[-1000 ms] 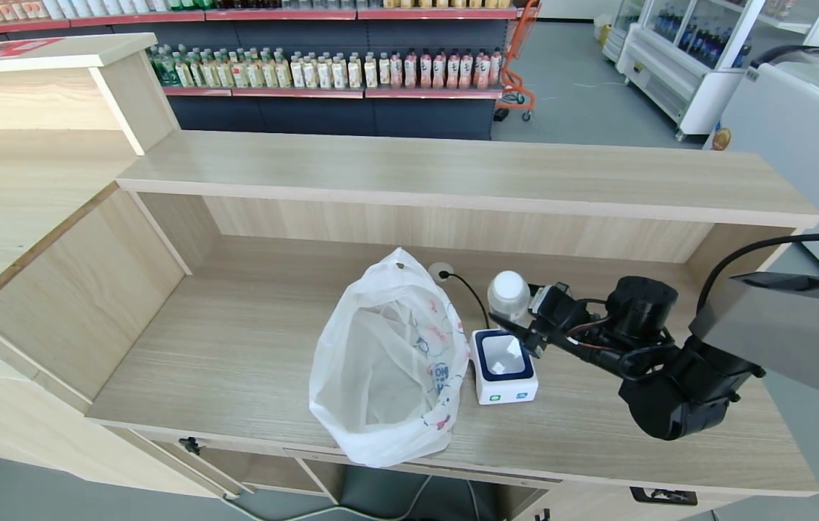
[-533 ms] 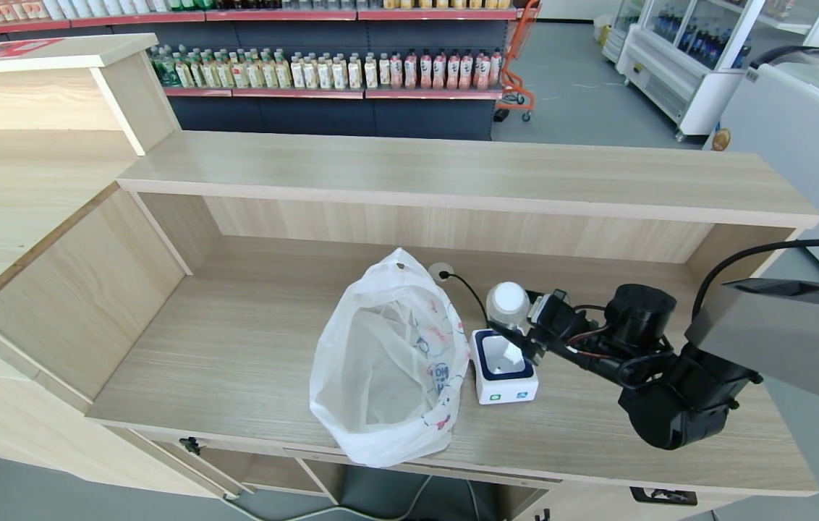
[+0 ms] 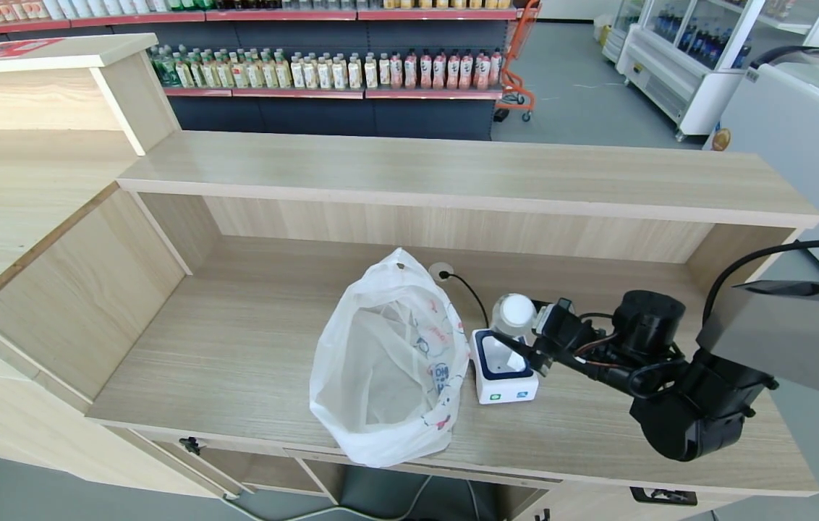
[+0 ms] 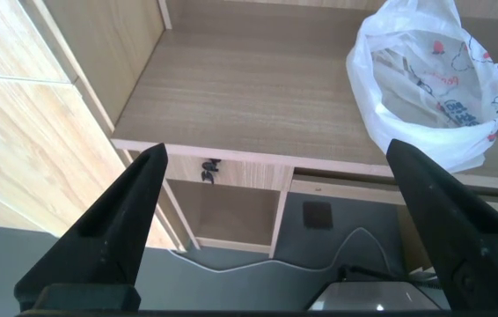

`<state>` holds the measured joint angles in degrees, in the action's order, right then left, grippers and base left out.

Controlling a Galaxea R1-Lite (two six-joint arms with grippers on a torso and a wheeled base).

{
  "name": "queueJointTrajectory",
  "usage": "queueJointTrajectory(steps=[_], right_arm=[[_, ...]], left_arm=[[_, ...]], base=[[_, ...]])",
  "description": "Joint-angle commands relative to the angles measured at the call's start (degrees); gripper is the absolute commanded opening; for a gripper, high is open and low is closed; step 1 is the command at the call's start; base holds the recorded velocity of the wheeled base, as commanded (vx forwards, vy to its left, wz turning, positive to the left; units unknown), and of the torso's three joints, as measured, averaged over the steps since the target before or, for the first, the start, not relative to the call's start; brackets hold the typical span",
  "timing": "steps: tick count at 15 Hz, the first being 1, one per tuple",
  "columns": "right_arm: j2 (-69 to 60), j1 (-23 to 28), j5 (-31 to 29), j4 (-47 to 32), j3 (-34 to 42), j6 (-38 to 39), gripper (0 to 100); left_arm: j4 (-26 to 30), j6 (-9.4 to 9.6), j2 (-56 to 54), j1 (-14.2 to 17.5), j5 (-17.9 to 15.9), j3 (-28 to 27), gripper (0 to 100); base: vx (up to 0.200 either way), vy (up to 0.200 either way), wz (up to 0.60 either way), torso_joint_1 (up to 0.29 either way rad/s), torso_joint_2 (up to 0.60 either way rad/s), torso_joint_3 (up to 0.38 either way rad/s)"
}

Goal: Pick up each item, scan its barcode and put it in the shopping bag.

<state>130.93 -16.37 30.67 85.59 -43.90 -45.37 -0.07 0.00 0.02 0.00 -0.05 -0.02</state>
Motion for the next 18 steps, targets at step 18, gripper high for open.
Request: queueJointTrajectory(steps=[18], right_arm=[[-0.1, 0.6, 2.0, -0.5, 0.2, -3.3, 0]], left_arm=[[0.0, 0.00, 0.0, 0.0, 0.0, 0.0, 100]], base=[[0.000, 0.000, 0.00, 0.000, 0.00, 0.000]])
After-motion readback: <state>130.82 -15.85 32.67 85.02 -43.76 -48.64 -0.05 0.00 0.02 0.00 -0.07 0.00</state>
